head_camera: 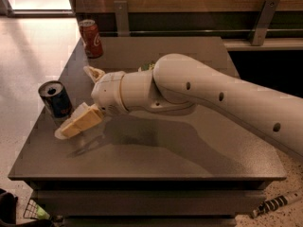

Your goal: Pick redbull can

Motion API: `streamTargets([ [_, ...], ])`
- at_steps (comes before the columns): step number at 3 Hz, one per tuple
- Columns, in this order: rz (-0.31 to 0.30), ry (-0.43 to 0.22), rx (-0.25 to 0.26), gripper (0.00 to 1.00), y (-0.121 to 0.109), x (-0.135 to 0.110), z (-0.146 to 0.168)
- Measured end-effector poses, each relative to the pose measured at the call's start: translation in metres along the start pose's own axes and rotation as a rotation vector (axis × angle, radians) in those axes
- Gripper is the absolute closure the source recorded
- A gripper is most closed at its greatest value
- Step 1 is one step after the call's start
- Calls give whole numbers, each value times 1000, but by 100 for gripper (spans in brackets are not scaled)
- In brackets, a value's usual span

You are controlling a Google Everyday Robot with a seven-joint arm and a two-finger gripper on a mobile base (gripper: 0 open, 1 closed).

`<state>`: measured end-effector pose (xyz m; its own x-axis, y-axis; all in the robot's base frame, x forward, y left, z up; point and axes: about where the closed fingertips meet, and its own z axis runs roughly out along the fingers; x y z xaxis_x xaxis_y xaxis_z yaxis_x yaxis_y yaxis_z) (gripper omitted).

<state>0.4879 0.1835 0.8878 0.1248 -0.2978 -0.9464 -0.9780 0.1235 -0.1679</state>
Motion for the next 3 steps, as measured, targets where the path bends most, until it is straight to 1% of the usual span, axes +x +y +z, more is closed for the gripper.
streamTargets([
  [1,45,-63,-52,0,9,2,32],
  [2,44,-62,-57,26,11,1,33],
  [3,43,-63,-60,49,12,0,35],
])
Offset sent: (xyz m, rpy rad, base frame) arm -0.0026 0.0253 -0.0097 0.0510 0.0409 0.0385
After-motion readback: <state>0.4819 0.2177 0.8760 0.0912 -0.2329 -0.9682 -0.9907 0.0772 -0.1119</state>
